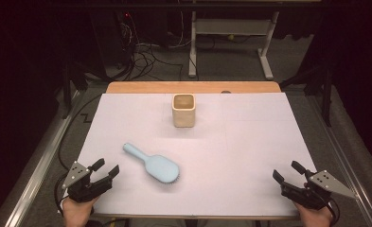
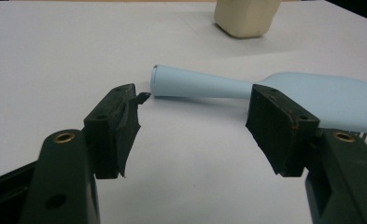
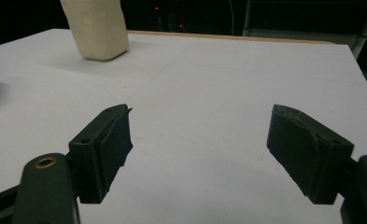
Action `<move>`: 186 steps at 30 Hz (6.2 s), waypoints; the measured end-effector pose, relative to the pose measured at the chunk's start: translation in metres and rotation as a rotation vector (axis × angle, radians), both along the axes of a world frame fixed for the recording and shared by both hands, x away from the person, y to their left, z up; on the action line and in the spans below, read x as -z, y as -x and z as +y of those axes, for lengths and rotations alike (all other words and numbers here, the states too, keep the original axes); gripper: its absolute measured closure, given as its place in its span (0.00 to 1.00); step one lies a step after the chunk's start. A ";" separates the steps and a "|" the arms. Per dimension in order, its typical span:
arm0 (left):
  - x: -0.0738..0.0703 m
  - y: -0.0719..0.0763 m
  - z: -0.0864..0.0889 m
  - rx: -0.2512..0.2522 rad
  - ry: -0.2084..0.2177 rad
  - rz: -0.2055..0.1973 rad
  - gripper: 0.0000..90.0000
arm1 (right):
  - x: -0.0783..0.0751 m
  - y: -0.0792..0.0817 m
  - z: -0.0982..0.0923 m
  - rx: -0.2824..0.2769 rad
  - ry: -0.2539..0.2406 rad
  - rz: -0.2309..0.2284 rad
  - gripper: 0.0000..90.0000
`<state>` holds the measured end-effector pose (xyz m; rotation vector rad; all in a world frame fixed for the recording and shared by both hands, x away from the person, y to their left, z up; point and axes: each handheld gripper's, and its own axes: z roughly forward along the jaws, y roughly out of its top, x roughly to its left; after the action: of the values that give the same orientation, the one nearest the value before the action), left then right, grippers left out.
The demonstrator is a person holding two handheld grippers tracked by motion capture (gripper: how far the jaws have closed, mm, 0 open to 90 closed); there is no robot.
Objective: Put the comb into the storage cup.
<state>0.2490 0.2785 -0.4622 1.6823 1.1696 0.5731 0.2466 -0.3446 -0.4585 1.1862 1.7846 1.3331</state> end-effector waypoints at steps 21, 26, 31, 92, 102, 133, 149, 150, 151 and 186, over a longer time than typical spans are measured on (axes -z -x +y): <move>-0.007 -0.008 -0.006 0.016 0.008 -0.026 0.38 | 0.001 -0.002 0.004 -0.020 0.001 0.008 0.25; -0.009 -0.010 -0.009 0.026 0.003 -0.029 0.39 | 0.001 -0.002 0.004 -0.021 0.001 0.008 0.25; -0.011 -0.014 -0.012 0.030 0.009 -0.032 0.39 | 0.001 -0.002 0.004 -0.020 0.001 0.006 0.25; -0.031 -0.067 -0.050 0.081 0.004 -0.022 0.38 | 0.000 -0.001 0.003 -0.022 -0.016 0.008 0.25; -0.039 -0.081 -0.059 0.091 -0.007 0.000 0.36 | 0.000 -0.001 0.001 -0.019 -0.032 0.008 0.25; -0.073 -0.117 -0.073 0.177 -0.268 0.267 0.49 | 0.000 0.000 0.001 -0.022 -0.025 0.011 0.25; -0.068 -0.149 -0.075 0.132 -0.392 0.440 0.63 | 0.000 0.000 0.001 -0.024 -0.020 0.011 0.25; -0.067 -0.150 -0.075 0.127 -0.397 0.447 0.64 | 0.000 0.000 0.000 -0.023 -0.014 0.010 0.25; -0.065 -0.152 -0.075 0.124 -0.403 0.457 0.66 | 0.000 0.000 0.000 -0.023 -0.014 0.011 0.25; -0.037 -0.169 -0.076 0.100 -0.540 0.616 0.96 | 0.000 -0.001 -0.001 -0.019 -0.021 0.016 0.25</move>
<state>0.4182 0.2029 -0.4248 2.4821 1.4233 0.3228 0.2473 -0.3457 -0.4585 1.1968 1.8012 1.3602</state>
